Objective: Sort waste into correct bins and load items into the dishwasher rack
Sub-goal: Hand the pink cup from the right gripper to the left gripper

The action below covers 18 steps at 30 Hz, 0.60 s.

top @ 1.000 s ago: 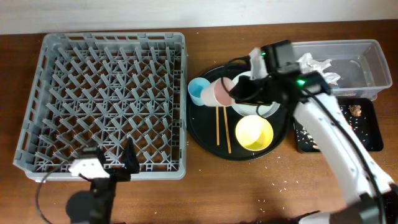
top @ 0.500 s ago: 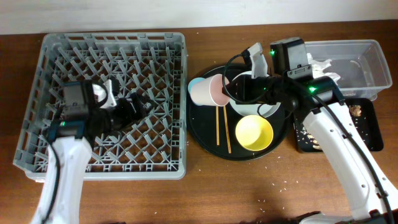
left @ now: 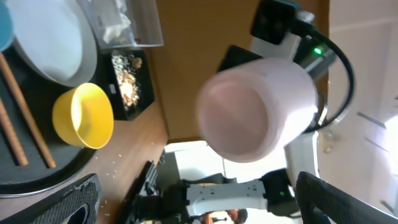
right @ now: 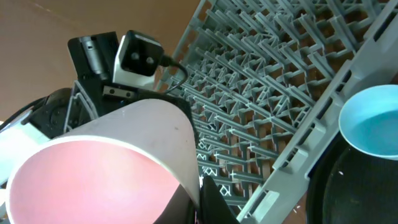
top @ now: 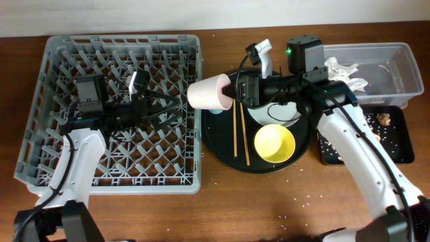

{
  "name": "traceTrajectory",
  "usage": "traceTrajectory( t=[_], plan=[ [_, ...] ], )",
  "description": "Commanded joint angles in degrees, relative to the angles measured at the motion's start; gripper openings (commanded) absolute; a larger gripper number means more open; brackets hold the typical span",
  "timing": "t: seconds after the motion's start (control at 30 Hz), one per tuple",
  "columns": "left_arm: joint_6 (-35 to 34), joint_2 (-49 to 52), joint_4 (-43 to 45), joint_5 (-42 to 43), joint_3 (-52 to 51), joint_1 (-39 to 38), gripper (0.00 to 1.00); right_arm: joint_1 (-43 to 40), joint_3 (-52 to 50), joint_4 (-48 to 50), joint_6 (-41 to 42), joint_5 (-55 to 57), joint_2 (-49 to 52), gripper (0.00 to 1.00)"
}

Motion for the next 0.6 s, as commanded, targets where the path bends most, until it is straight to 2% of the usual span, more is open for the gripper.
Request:
traceTrajectory(
  t=[0.0,0.1,0.17,0.3,0.4,0.47,0.53,0.57],
  plan=[
    [1.03,0.48,0.15,2.86,0.61,-0.13,0.93,1.88,-0.39,3.06,0.74,-4.50,3.30,0.04],
    [1.03,0.48,0.15,2.69,0.61,-0.13,0.89,5.18,-0.39,6.73,2.27,-4.52,5.33,0.04],
    [1.01,0.48,0.13,2.67,0.61,-0.13,0.79,7.87,-0.39,9.88,4.07,-4.24,7.13,0.04],
    [1.01,0.48,0.11,2.67,0.61,-0.13,0.70,10.54,-0.37,13.33,6.64,-4.11,9.84,0.04],
    [1.01,0.48,-0.07,2.69,0.61,-0.13,0.68,11.76,-0.37,15.72,7.45,-4.11,10.99,0.04],
    [1.01,0.48,-0.04,2.69,0.61,-0.13,0.79,12.55,-0.37,15.87,7.43,-4.09,11.19,0.04],
    [1.01,0.48,-0.04,2.69,0.61,-0.13,0.94,13.20,-0.37,16.59,7.45,-4.13,11.19,0.04],
    [1.01,0.48,-0.04,2.69,0.61,-0.11,0.95,13.49,-0.37,16.87,7.45,-4.13,11.19,0.04]
  ],
)
